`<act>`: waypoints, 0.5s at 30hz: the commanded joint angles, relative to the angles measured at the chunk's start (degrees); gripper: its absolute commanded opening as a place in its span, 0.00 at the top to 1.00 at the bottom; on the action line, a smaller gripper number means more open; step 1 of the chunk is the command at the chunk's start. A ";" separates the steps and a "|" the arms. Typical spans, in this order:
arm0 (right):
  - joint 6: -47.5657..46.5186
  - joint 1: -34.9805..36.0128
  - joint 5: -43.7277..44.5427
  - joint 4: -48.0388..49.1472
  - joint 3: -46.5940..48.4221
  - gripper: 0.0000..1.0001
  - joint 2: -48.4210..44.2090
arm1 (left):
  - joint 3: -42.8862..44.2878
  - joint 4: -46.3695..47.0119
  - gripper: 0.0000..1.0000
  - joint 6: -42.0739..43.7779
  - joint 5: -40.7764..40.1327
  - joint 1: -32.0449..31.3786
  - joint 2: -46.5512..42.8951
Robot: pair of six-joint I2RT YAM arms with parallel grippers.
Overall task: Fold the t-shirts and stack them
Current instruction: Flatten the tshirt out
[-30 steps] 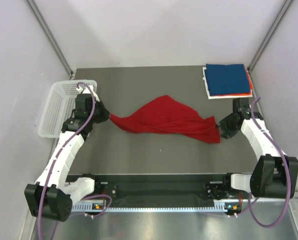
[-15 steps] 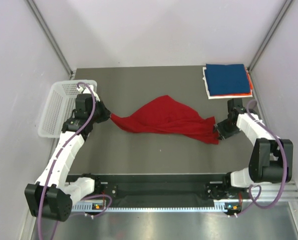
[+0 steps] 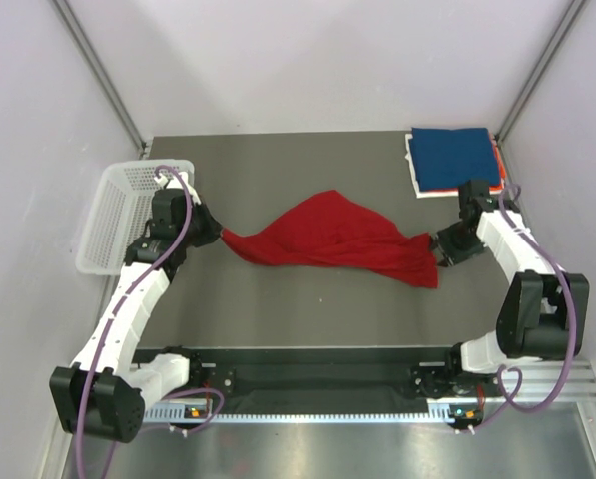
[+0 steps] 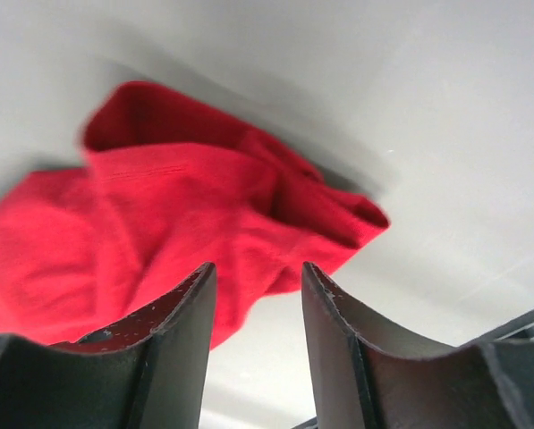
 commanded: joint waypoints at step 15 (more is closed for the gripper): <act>1.78 0.62 1.20 -7.03 10.32 0.65 12.25 | -1.55 3.98 1.00 -0.63 1.70 0.30 -2.22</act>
